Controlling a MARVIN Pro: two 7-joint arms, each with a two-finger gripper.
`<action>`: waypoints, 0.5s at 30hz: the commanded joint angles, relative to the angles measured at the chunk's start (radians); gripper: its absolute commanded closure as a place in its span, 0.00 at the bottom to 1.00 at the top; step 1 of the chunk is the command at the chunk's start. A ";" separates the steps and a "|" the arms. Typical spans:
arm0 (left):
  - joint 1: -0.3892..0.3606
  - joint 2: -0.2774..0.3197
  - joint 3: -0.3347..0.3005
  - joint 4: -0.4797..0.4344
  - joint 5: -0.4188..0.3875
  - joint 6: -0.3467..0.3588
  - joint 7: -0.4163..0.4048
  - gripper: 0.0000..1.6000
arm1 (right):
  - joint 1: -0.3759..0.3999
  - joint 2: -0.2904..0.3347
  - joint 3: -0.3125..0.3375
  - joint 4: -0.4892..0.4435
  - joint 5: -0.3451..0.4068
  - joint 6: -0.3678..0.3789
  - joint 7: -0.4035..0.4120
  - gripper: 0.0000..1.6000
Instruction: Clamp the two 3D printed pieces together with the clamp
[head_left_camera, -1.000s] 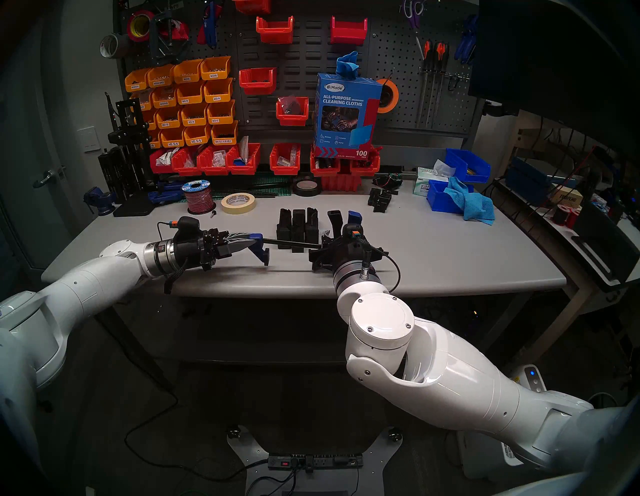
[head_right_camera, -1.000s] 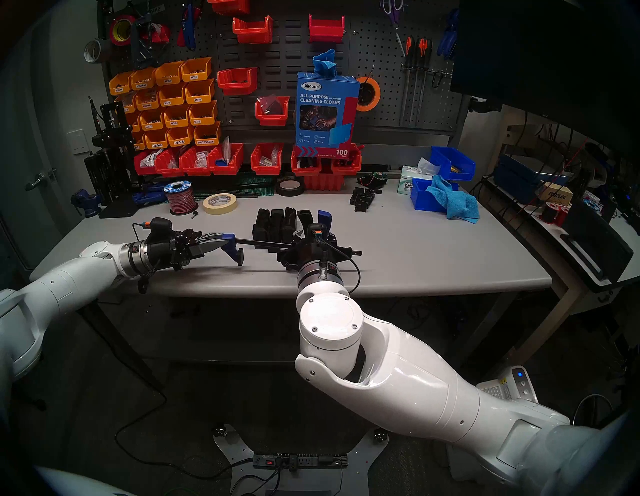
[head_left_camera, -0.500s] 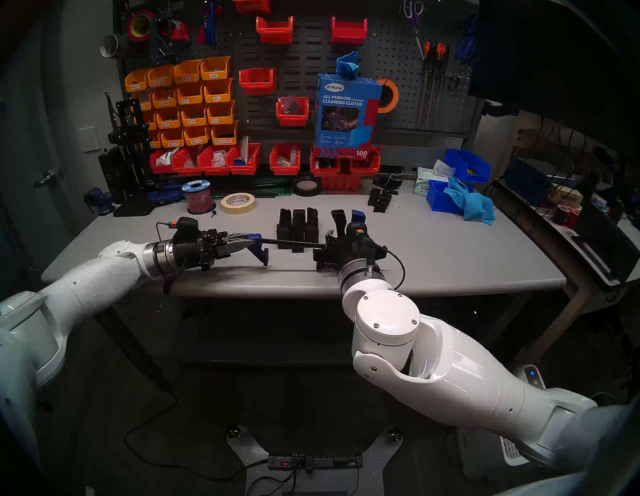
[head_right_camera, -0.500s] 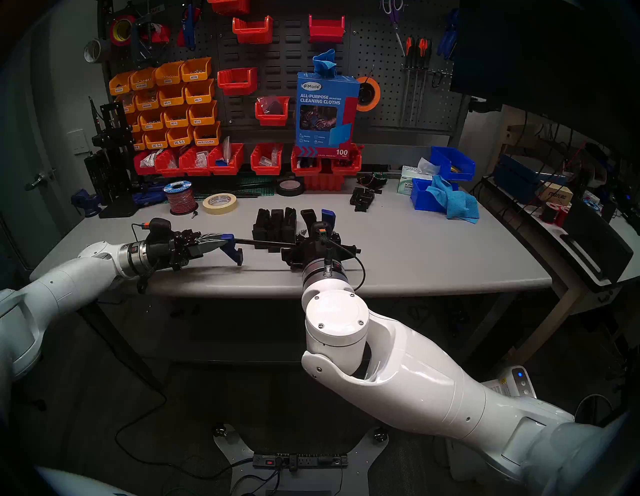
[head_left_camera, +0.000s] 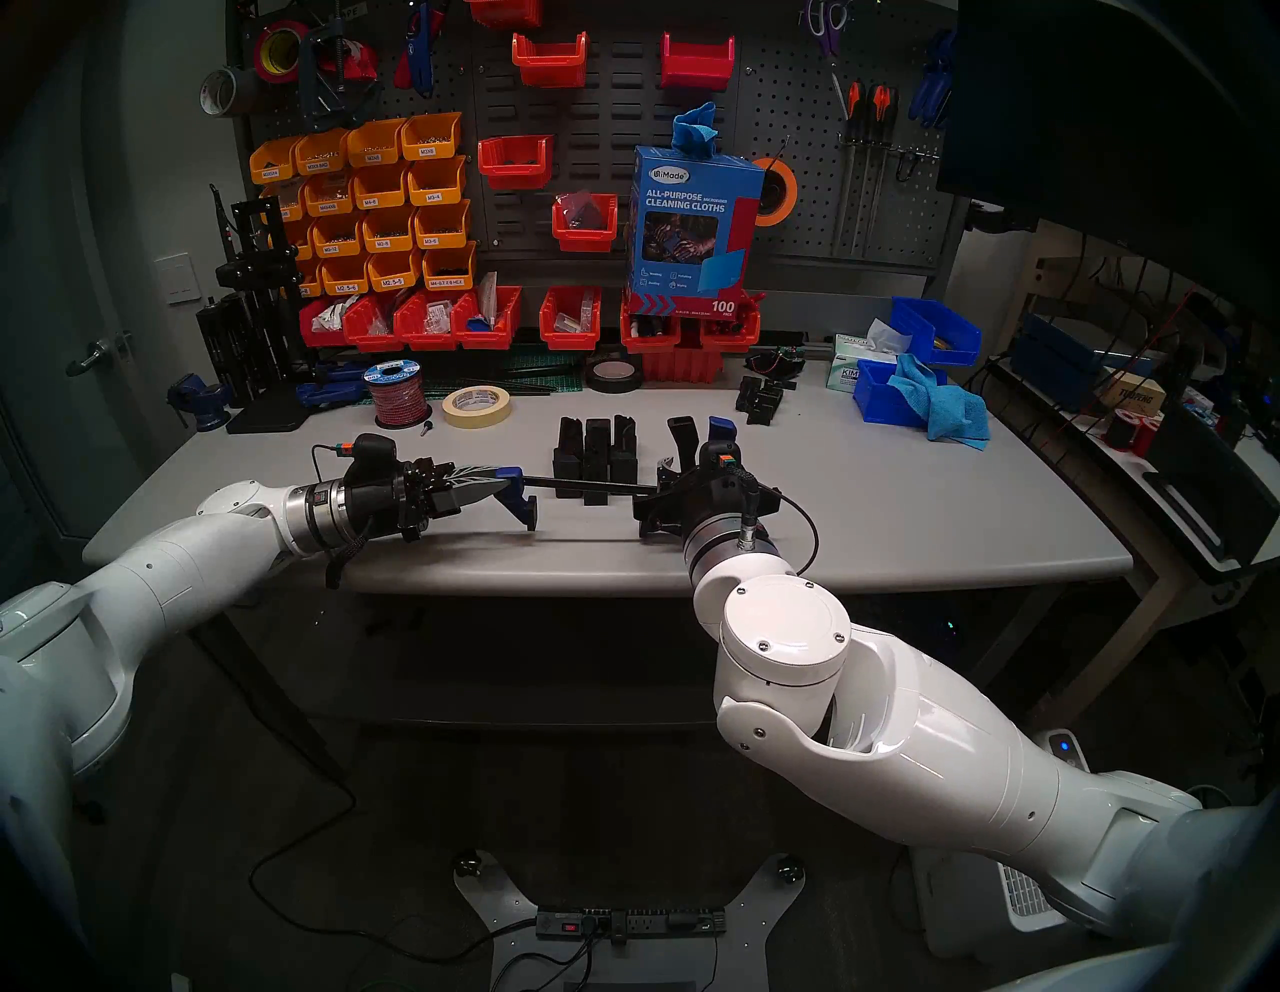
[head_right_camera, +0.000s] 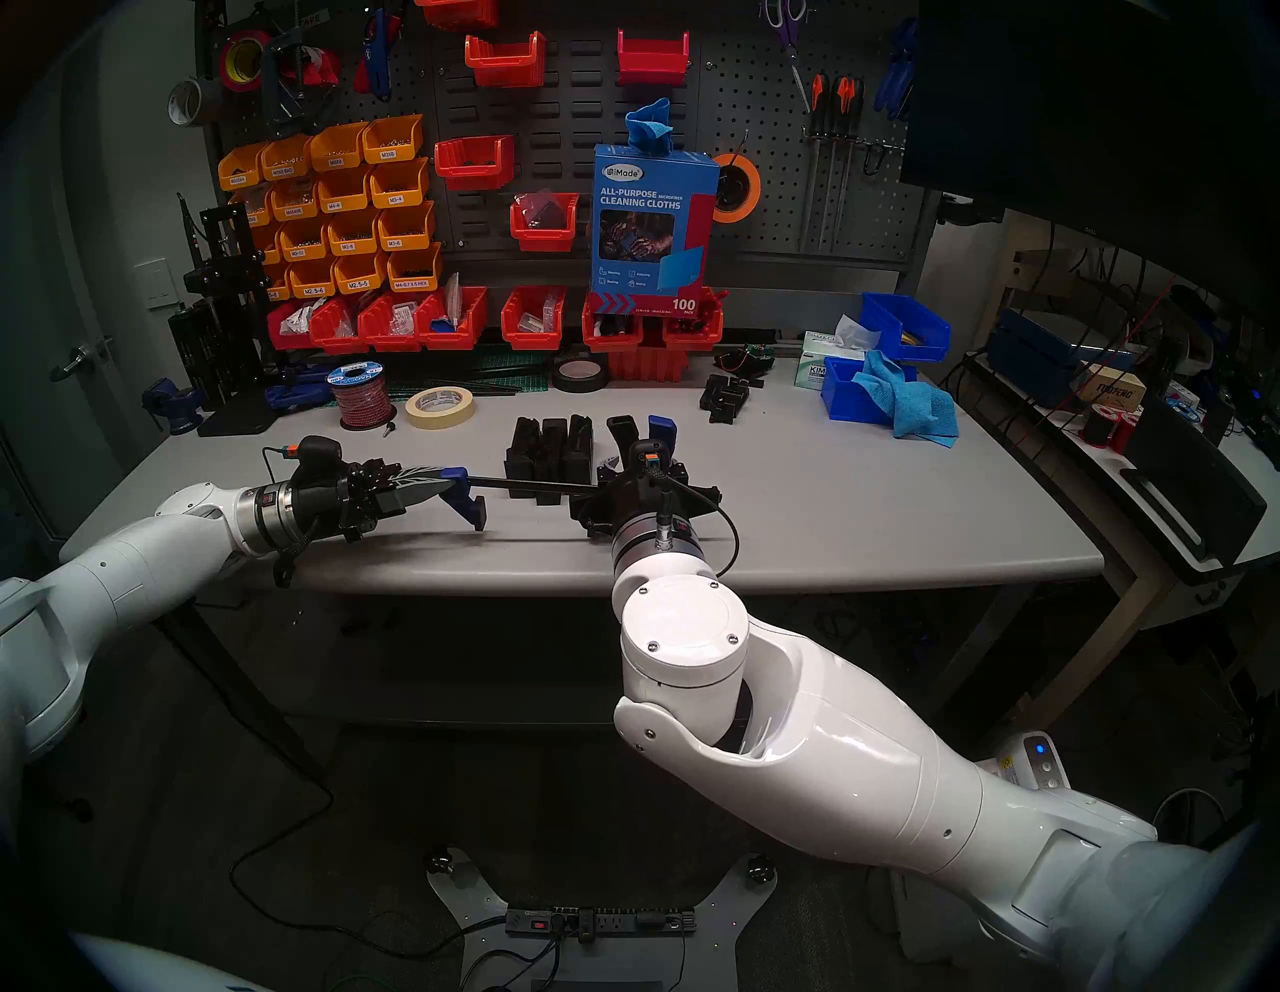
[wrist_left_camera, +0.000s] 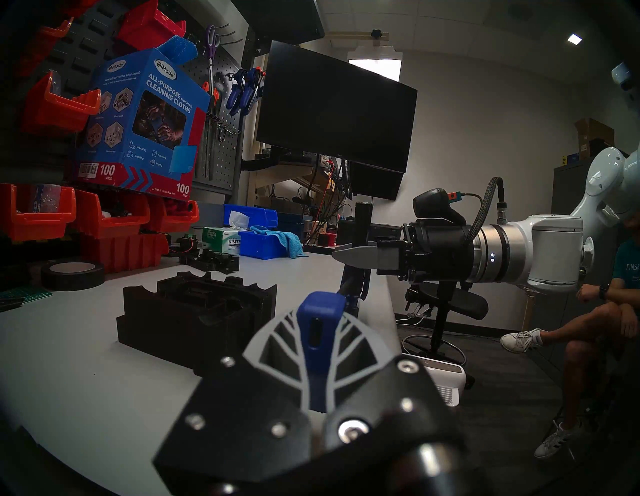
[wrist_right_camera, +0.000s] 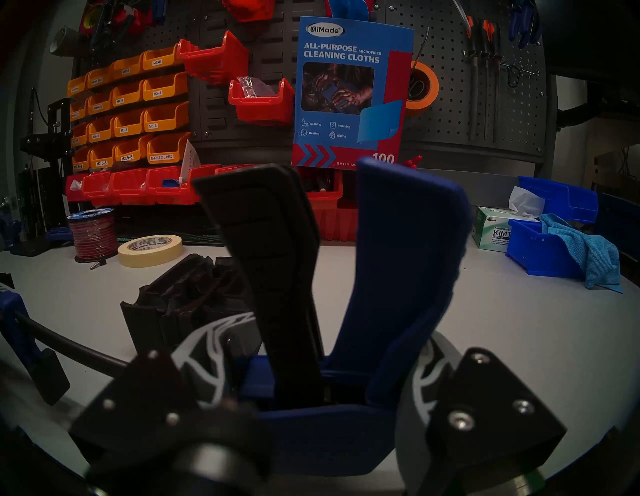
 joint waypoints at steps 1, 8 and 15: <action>-0.015 0.007 -0.004 -0.002 -0.009 0.001 0.001 1.00 | 0.027 0.000 0.017 -0.001 -0.007 -0.013 0.017 1.00; -0.015 0.007 -0.004 -0.002 -0.009 0.001 0.001 1.00 | 0.028 0.006 0.021 -0.002 -0.003 -0.016 0.032 1.00; -0.016 0.007 -0.003 -0.002 -0.009 0.002 0.001 1.00 | 0.027 0.011 0.025 -0.003 0.000 -0.020 0.041 1.00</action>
